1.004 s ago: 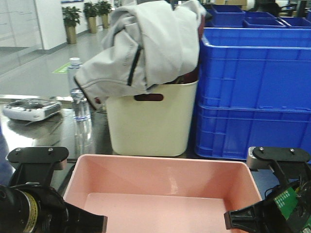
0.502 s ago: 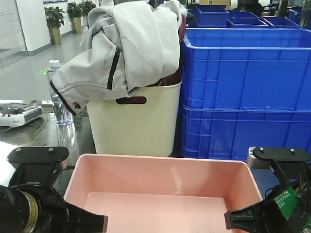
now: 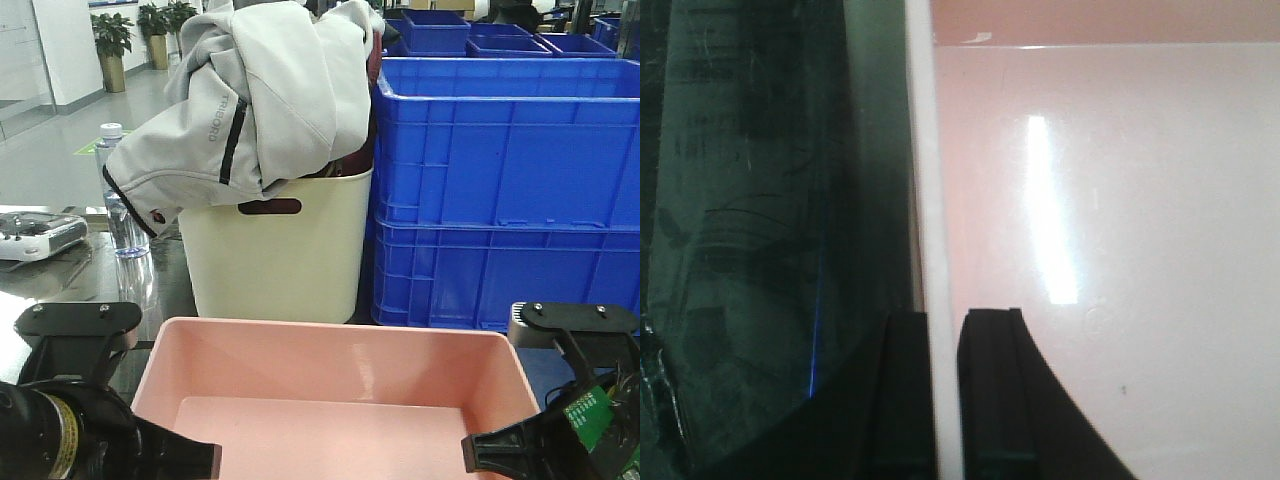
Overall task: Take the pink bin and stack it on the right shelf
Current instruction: 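Keep holding the bin while driving up to the metal table, then lower the bin onto the table and open both grippers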
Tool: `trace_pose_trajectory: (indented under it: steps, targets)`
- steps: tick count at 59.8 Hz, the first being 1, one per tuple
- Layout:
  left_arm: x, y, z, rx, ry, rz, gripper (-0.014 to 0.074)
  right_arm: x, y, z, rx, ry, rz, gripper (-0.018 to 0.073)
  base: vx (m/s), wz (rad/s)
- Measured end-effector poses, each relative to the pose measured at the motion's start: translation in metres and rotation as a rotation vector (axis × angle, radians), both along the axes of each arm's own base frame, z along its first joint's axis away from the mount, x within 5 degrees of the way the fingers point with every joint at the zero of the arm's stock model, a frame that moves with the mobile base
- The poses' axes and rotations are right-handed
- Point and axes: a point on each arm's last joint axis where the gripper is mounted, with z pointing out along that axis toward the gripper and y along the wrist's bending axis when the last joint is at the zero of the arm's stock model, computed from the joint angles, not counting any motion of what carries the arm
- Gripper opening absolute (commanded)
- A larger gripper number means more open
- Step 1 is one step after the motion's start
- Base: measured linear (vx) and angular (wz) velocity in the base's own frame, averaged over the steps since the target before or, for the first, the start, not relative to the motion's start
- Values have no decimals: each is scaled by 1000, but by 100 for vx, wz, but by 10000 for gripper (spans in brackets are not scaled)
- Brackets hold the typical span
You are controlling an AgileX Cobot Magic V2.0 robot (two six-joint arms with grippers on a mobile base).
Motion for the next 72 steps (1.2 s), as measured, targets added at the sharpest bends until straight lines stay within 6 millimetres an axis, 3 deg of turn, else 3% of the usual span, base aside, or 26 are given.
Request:
trace_pose_trajectory:
  steps: [29,37,46,58,72]
  targets:
    - [1,1,0,31,-14,-39,43,4,2,-3,-13,8,15,88,0,0]
    - [10,9,0,51,-25,-17,50,20,11,-10,-25,35,28,100,0,0]
    - [33,25,-9,92,-30,36,74,51,31,-15,-10,46,35,132,0,0]
    - [62,29,-28,142,-43,20,185,80,44,-26,-54,81,36,232,0,0]
    - [74,23,-34,169,-101,-39,440,91,47,-37,-89,93,40,433,0,0]
